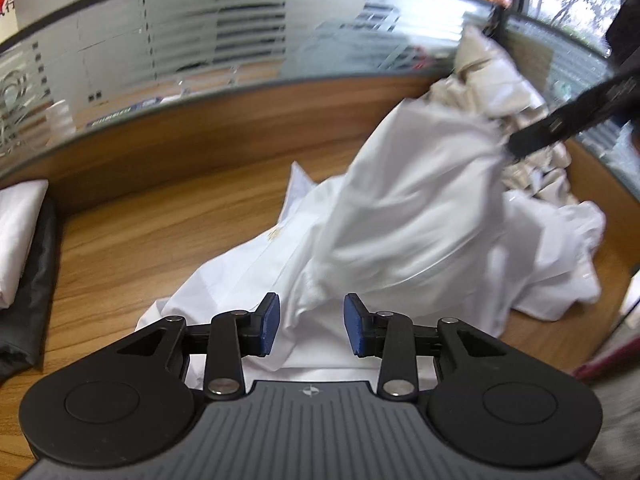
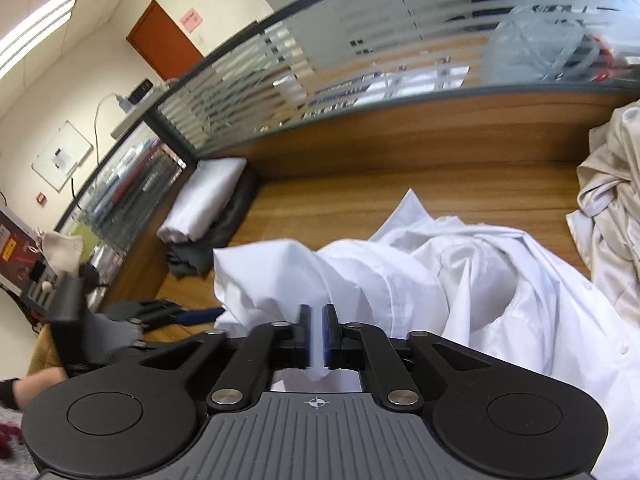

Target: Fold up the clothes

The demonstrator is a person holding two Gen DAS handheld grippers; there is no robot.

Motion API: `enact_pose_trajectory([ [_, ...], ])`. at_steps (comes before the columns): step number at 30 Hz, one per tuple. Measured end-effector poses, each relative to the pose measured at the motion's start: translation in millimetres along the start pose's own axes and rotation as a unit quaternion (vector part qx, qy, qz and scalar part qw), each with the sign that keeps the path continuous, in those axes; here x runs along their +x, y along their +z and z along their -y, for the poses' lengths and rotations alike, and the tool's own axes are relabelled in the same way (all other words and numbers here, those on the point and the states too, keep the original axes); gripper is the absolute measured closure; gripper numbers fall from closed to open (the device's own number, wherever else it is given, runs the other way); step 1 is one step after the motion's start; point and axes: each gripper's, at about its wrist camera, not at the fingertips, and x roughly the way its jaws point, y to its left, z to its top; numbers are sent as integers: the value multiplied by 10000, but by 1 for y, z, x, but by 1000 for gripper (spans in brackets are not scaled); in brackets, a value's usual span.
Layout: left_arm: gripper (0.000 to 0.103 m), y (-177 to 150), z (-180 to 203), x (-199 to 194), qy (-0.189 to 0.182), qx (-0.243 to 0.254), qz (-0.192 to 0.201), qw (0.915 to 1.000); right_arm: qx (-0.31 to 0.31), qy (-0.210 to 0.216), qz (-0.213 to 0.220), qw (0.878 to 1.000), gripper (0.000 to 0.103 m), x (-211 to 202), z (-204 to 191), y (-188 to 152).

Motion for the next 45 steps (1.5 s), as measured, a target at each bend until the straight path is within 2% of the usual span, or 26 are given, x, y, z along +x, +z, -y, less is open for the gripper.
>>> enact_pose_trajectory([
  [1,63,4,5,-9,-54,4,56,10000,-23,6,-13,10000,72,3,-1,-1],
  [2,62,9,11,-17,-108,7,113,9999,-46,4,-22,10000,61,6,-2,-3],
  [3,60,13,16,-25,-162,11,169,9997,-63,14,-37,10000,58,10,-4,-4],
  [9,50,40,49,-49,-567,4,494,9972,152,-148,3,9998,56,35,-7,-8],
  [14,51,47,71,-28,-397,198,477,9979,85,-372,84,9992,52,50,-12,-7],
  [16,64,46,76,-18,-258,257,502,9981,10,-487,129,9987,51,52,-14,-7],
  [17,91,45,77,-13,-194,270,523,9981,0,-537,150,9984,51,53,-14,-6],
  [20,101,44,73,-11,-53,128,637,9979,-18,-685,215,9974,51,57,-13,-6],
  [22,101,45,65,-15,35,-13,713,9975,57,-727,265,9970,52,59,-8,-5],
  [25,101,46,48,-21,278,-313,730,9965,220,-726,296,9967,60,62,1,-4],
  [29,101,42,15,-25,408,-970,616,9925,514,-553,314,9967,61,64,16,-4],
  [32,101,40,6,-24,338,-1117,483,9920,615,-439,194,9969,61,67,16,-4],
  [35,99,38,0,-31,53,-1219,549,9910,572,-443,112,9973,62,69,9,-5],
  [40,96,44,8,-52,-51,-803,755,9939,83,-459,203,9987,58,65,-8,0],
  [42,96,48,14,-58,-159,-590,799,9949,-232,-553,220,9980,49,67,-15,2],
  [45,96,55,27,-63,-334,-316,903,9949,-692,-709,177,9949,47,75,-25,3],
])
